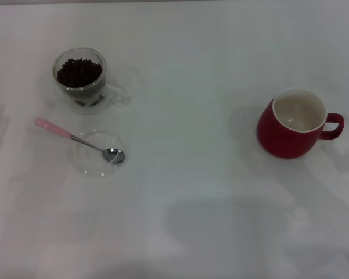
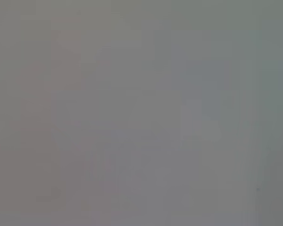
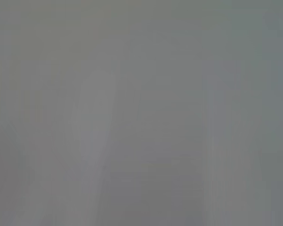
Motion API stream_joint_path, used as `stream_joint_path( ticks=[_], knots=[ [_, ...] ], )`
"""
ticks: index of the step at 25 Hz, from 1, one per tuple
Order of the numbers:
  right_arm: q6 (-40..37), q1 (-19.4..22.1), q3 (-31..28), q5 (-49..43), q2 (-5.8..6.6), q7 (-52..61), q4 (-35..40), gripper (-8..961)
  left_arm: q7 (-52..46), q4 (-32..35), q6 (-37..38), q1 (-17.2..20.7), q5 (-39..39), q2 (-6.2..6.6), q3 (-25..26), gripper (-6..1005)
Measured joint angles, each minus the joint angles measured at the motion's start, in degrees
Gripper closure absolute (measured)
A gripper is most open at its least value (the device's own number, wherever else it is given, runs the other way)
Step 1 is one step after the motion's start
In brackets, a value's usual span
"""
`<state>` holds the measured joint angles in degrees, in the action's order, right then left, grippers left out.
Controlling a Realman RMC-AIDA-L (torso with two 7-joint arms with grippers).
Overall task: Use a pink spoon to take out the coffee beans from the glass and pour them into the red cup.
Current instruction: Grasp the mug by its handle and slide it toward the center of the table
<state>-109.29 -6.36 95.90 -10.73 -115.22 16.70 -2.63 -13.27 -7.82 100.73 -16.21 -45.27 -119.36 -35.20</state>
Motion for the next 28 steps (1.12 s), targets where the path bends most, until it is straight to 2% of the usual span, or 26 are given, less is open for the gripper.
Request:
stream_joint_path(
  ticks=[18, 28],
  knots=[
    [0.46, 0.58, -0.36, 0.14, 0.14, -0.54, -1.2, 337, 0.26, 0.0, -0.01, 1.16, 0.47, 0.0, 0.22, 164],
    [6.14, 0.54, 0.49, 0.0, 0.08, -0.63, -3.31, 337, 0.27, 0.0, -0.01, 1.27, 0.57, -0.04, 0.22, 165]
  ],
)
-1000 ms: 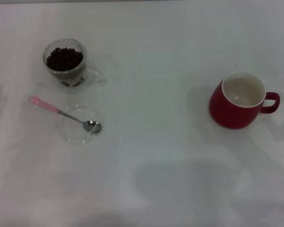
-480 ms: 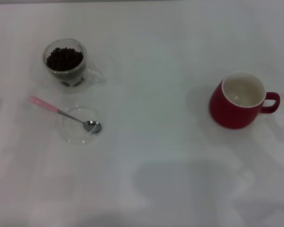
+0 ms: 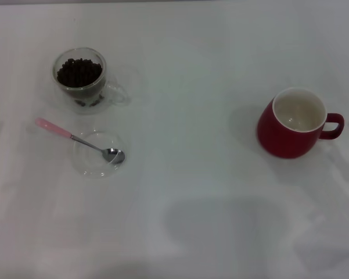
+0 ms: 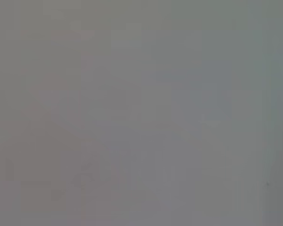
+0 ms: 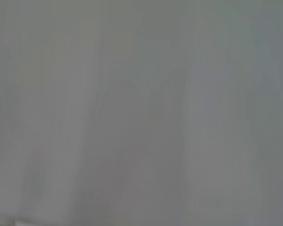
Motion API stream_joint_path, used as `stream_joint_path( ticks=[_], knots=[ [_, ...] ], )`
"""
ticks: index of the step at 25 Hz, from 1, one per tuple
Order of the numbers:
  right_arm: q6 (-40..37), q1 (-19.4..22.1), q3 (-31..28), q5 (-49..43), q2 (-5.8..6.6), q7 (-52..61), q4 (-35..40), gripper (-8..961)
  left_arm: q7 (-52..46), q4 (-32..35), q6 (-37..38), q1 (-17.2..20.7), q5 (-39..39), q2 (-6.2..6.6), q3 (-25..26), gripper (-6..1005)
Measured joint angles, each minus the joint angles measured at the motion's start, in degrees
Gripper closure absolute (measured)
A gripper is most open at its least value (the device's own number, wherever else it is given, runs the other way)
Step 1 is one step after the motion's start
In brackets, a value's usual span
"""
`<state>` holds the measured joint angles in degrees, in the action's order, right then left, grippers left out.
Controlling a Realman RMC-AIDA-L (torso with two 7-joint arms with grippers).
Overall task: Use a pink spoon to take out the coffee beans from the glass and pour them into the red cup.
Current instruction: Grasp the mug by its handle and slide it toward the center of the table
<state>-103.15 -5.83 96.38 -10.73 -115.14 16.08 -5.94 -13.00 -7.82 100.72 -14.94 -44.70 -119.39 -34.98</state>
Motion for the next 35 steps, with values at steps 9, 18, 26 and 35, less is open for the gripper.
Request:
stream_joint_path(
  ticks=[9, 18, 26, 35],
  knots=[
    [10.25, -0.57, 0.55, -0.56, -0.7, -1.47, 0.71, 338, 0.03, 0.0, 0.12, 0.12, -0.35, 0.04, -0.32, 164],
    [16.51, -0.86, 0.56, -0.61, -0.7, -1.49, 1.9, 337, -0.21, 0.0, 1.15, 0.61, -0.51, -0.05, -0.35, 165],
    [21.3, -1.04, 0.56, -0.79, -0.76, -1.49, 4.59, 340, -0.25, 0.0, 1.49, 0.58, -0.57, -0.05, -0.35, 165],
    [24.71, -1.72, 0.63, -0.79, -0.79, -1.49, 6.27, 344, -0.2, 0.0, 1.99, 0.49, -0.56, -0.05, -0.25, 164]
  ],
)
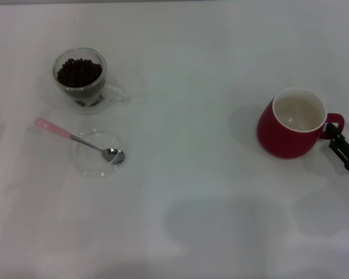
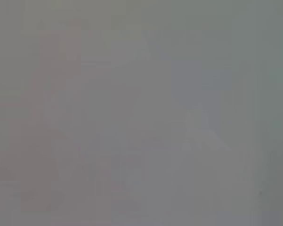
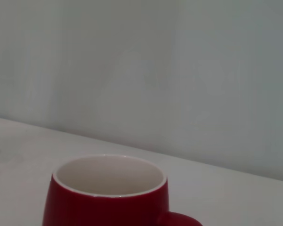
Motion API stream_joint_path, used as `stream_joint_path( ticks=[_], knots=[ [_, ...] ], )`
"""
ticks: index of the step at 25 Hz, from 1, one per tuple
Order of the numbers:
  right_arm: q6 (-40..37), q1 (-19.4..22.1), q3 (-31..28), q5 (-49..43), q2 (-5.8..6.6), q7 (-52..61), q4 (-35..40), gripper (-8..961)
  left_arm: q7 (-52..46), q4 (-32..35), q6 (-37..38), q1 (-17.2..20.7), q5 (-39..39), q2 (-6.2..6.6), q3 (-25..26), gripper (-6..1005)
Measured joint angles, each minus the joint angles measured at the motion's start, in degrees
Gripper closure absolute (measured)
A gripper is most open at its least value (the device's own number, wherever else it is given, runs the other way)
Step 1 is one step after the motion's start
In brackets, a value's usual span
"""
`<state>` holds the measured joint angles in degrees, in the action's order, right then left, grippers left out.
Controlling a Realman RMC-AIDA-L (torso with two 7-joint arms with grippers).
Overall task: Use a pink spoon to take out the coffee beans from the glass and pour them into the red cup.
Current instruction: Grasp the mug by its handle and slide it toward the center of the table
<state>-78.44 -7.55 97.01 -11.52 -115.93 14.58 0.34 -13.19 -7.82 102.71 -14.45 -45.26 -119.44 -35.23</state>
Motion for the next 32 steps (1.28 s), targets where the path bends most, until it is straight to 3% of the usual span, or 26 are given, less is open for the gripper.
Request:
stream_joint_path(
  ticks=[7, 26, 32],
  knots=[
    [0.76, -0.08, 0.56, -0.01, 0.0, -0.49, 0.49, 347, 0.15, 0.0, 0.04, -0.21, 0.1, 0.0, 0.09, 164],
    [0.75, -0.48, 4.42, -0.52, 0.01, -0.79, 1.33, 699, 0.28, -0.25, -0.06, -0.38, 0.0, 0.0, 0.09, 165],
    [0.75, -0.61, 7.16, -0.53, 0.0, -0.79, 2.15, 699, 0.28, -0.29, 0.01, -0.05, 0.0, -0.08, -0.05, 164]
  ],
)
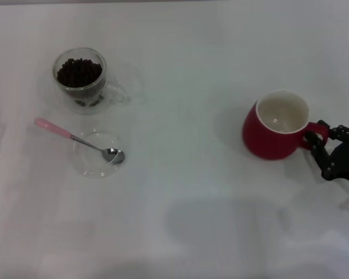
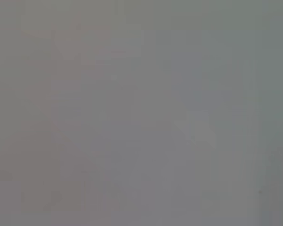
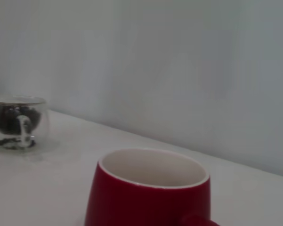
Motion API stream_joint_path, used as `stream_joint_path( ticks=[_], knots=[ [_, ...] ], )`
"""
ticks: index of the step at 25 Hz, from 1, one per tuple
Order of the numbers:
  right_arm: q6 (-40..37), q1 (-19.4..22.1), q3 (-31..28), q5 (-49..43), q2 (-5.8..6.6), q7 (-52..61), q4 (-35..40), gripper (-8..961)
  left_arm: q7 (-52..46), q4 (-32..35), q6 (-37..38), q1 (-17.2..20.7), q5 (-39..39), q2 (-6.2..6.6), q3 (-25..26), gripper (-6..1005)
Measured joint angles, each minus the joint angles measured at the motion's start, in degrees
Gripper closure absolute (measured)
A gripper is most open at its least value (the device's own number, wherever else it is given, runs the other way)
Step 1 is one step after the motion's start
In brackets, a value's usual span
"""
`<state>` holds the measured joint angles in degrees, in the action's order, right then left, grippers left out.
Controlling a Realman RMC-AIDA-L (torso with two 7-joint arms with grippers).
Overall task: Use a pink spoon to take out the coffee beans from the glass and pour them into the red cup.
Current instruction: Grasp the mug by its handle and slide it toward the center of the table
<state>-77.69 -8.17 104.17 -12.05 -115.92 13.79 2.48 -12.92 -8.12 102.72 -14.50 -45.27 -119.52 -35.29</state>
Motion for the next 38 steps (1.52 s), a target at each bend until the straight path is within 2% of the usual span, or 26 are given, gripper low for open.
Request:
stream_joint_path(
  ticks=[30, 38],
  knots=[
    [1.38, -0.77, 19.41, 0.01, -0.01, 3.82, 10.05, 697, 0.0, 0.3, 0.02, 0.26, 0.11, 0.16, 0.19, 164],
    [2.32, -0.81, 20.36, 0.01, -0.09, 4.74, 11.07, 696, 0.07, 0.52, 0.03, 0.17, 0.35, 0.27, 0.28, 165]
  ],
)
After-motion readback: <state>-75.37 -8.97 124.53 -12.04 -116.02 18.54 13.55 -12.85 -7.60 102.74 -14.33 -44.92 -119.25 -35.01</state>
